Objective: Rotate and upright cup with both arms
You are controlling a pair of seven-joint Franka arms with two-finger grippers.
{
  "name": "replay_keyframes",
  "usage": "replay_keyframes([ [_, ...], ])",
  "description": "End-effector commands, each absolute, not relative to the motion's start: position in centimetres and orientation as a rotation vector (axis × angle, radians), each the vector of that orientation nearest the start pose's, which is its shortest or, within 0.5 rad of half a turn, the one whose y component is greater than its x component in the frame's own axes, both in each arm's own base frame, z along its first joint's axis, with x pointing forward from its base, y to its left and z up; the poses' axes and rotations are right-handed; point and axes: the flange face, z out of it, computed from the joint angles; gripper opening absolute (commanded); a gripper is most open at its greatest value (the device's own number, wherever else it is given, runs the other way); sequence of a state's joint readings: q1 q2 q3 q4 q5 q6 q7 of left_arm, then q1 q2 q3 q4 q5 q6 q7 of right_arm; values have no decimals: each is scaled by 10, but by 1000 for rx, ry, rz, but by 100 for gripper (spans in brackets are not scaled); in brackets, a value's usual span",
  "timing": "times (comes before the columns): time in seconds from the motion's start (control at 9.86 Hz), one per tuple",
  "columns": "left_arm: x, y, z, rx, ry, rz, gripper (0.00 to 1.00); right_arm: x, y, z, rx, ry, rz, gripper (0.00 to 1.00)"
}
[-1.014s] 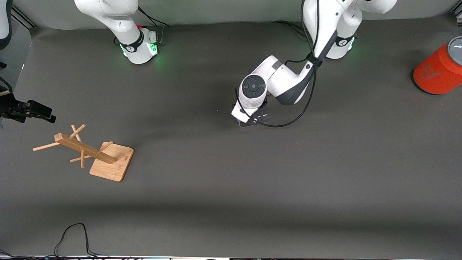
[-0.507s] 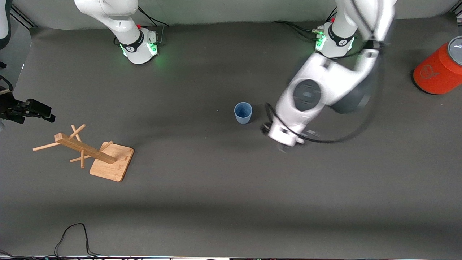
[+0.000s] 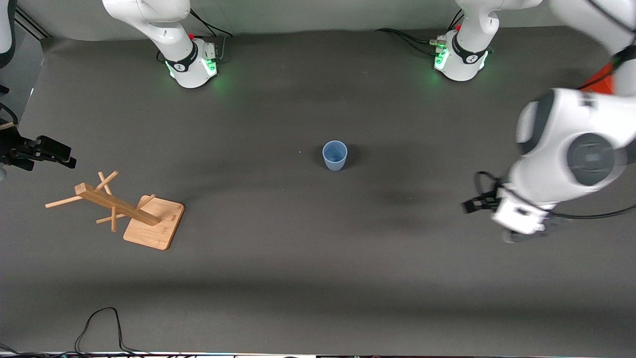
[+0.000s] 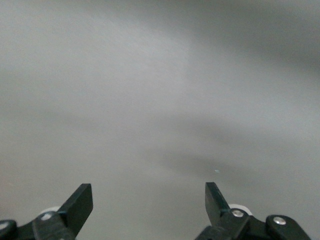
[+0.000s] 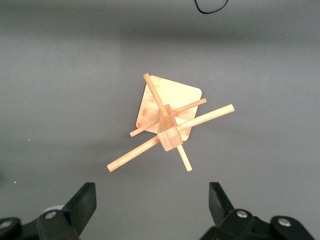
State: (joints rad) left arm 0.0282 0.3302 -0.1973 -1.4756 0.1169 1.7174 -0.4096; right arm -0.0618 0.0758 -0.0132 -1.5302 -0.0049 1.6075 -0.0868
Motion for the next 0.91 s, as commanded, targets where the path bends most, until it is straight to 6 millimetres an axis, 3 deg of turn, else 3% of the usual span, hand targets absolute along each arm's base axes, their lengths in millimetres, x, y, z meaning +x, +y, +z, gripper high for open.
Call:
replay_keyframes([
  [0.0,599,-35,532,-3047,-174,29,100,576,-42,609,-3158,-42,-17,100],
  [0.2,569,-8,569,-3090,-162,-23,100,577,-42,608,-3157,-42,-15,100],
  [0.3,553,-2,583,-3107,-40,21,100,577,-42,608,-3157,-42,-15,100],
  [0.61,537,-7,610,-3103,20,-17,100,576,-42,608,-3157,-40,-13,100],
  [0.81,534,-6,612,-3106,22,-11,100,577,-42,607,-3153,-39,-11,100],
])
